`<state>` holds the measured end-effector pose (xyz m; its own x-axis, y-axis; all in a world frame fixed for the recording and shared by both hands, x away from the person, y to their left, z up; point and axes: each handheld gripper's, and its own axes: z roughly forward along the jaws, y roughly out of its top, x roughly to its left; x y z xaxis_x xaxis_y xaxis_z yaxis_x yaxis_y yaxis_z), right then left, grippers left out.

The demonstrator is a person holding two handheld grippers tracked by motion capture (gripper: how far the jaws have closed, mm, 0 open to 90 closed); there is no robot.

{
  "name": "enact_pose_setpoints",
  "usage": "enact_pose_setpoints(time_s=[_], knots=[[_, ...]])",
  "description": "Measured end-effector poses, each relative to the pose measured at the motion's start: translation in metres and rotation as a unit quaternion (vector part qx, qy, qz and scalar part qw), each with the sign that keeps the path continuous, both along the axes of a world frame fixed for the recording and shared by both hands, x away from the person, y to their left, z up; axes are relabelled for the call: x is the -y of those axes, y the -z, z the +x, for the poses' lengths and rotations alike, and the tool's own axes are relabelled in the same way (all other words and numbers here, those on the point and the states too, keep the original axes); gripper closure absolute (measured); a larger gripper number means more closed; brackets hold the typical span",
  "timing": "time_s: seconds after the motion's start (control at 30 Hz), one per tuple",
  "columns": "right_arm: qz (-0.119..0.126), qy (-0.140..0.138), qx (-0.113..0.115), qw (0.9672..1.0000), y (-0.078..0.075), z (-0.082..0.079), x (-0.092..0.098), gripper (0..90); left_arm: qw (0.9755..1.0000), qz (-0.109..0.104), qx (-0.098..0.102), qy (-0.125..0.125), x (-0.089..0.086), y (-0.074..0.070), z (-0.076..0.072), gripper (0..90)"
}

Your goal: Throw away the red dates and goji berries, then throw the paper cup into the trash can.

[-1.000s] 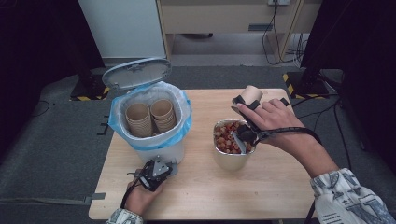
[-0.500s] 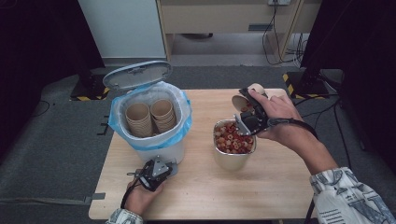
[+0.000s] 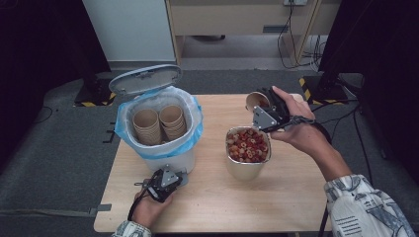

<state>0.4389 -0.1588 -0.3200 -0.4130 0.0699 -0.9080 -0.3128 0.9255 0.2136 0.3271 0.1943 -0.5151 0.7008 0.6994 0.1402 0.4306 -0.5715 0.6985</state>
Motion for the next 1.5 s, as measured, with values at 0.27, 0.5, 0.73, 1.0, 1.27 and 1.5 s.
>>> enact_pose_setpoints(time_s=[0.27,0.5,0.73,1.0,1.27,1.5], knots=[[0.069,0.003,-0.029,0.9972,-0.005,0.004,0.004,30.2,1.0000,-0.001,0.000,0.000,0.000,0.000,0.000,89.9],[0.118,-0.001,-0.048,0.9919,-0.011,0.005,0.003,30.1,1.0000,0.000,0.000,0.000,0.000,0.000,0.000,89.8],[0.159,-0.003,-0.069,0.9849,-0.015,0.006,0.003,30.0,1.0000,0.000,-0.001,0.000,0.000,0.000,0.000,89.8],[0.171,-0.004,-0.076,0.9823,-0.016,0.006,0.001,30.0,1.0000,-0.001,-0.001,0.000,0.000,0.000,0.000,89.8],[0.213,-0.009,-0.100,0.9719,-0.022,0.008,0.001,29.9,1.0000,0.000,-0.001,0.000,0.000,0.000,0.000,89.8],[0.266,-0.018,-0.140,0.9535,-0.032,0.009,-0.004,29.9,1.0000,0.000,-0.001,0.000,0.000,0.000,0.000,89.8]])
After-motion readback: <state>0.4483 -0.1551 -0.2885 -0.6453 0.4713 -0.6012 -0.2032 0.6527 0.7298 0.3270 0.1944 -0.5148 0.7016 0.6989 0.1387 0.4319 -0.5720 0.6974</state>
